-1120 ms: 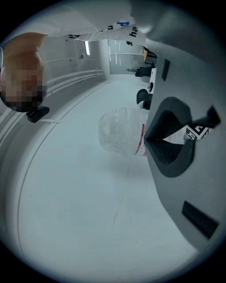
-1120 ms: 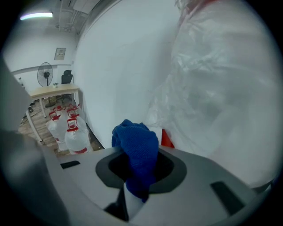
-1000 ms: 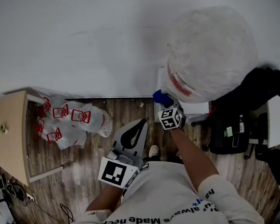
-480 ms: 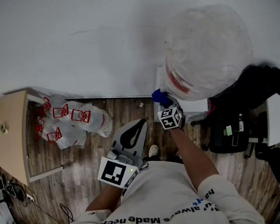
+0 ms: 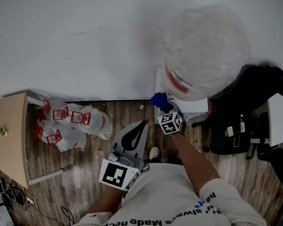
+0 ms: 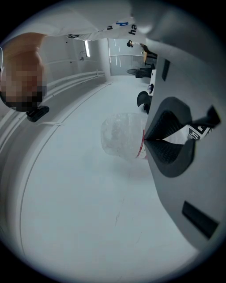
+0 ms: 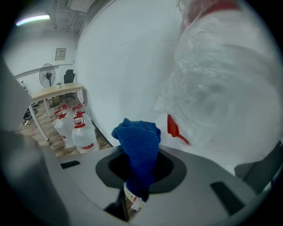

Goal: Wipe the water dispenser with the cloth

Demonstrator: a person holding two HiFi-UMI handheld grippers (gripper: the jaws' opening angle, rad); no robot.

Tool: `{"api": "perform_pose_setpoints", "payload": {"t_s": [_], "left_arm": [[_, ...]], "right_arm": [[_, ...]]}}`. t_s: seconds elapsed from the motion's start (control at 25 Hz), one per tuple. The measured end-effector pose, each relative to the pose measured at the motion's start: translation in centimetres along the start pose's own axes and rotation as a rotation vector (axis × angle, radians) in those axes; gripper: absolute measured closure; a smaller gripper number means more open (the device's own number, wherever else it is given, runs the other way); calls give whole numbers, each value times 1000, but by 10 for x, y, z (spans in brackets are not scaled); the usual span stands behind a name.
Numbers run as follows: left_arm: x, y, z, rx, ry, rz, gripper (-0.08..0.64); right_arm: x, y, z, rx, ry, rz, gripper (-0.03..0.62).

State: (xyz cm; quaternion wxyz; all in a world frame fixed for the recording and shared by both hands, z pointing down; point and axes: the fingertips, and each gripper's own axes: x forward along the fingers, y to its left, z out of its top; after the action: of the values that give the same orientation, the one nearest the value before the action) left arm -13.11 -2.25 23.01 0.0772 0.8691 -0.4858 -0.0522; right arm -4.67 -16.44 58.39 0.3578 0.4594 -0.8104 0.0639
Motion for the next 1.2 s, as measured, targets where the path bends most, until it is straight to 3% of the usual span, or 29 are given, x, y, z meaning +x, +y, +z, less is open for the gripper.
{"api": "perform_pose_setpoints", "payload": {"t_s": [1.2], "left_arm": [[-1, -7, 6, 5, -11, -29, 540]], "right_arm": [[-29, 23, -24, 26, 6, 19, 506]]}}
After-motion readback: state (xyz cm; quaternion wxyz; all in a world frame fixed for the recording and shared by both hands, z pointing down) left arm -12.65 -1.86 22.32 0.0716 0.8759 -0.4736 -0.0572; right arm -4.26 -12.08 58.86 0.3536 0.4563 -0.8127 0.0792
